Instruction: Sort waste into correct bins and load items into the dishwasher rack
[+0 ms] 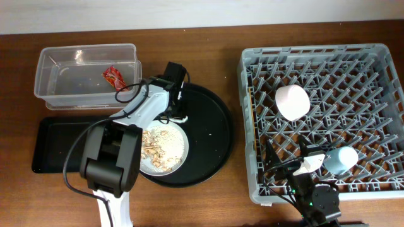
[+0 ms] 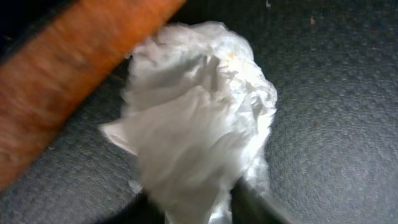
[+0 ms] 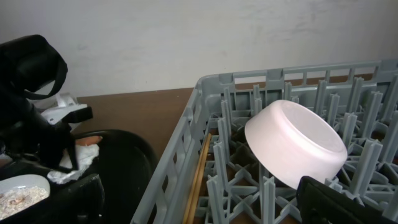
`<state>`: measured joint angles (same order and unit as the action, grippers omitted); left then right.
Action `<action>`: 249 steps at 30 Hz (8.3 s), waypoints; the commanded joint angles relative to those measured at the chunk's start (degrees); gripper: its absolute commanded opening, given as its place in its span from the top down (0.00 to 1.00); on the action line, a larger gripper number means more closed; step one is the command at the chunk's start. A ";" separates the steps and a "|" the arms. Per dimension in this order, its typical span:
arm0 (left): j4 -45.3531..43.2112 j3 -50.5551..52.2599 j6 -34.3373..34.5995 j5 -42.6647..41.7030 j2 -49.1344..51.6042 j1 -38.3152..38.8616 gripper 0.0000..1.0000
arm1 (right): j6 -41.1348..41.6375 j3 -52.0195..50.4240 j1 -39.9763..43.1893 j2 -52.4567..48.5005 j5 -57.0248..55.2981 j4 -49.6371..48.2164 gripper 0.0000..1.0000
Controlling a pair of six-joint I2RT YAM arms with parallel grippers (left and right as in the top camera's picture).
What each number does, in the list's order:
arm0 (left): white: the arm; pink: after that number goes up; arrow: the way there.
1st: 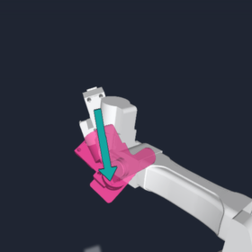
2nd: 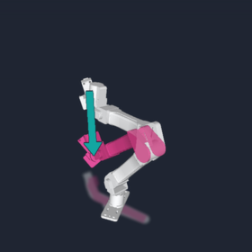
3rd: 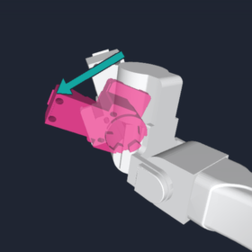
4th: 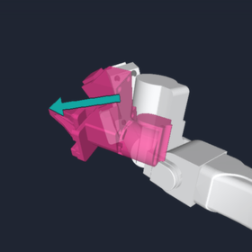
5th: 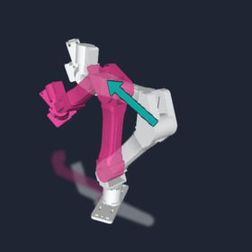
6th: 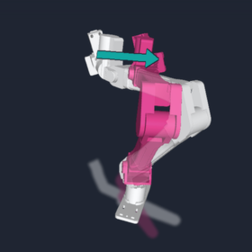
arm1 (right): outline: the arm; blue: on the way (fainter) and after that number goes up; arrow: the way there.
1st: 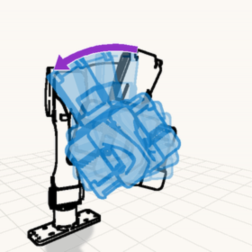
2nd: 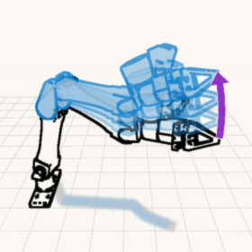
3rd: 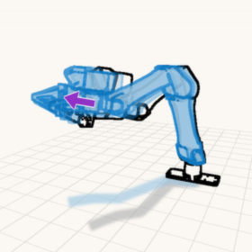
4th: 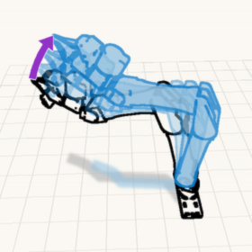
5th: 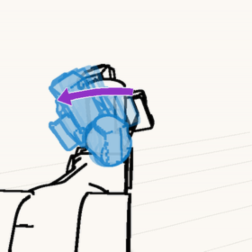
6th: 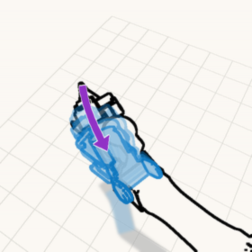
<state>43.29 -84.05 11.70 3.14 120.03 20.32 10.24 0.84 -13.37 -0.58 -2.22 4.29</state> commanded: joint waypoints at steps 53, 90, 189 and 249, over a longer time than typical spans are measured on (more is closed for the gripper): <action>11.74 -12.66 -18.53 -0.83 3.54 -6.51 0.98 | -0.37 -0.52 0.26 0.37 0.11 0.13 0.02; 4.81 22.43 5.73 -15.34 -35.80 -7.39 0.46 | -0.37 -0.52 0.26 0.37 0.11 0.13 0.02; -14.32 17.88 -13.42 -60.96 -42.77 -21.33 0.99 | -0.37 -0.52 0.26 0.37 0.11 0.13 0.02; -13.53 39.01 -0.98 4.13 -84.83 -12.24 0.01 | -0.37 -0.52 0.26 0.37 0.11 0.13 0.02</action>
<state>39.40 -56.29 12.99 6.20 44.16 8.38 10.26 0.78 -13.37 -0.60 -2.04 4.21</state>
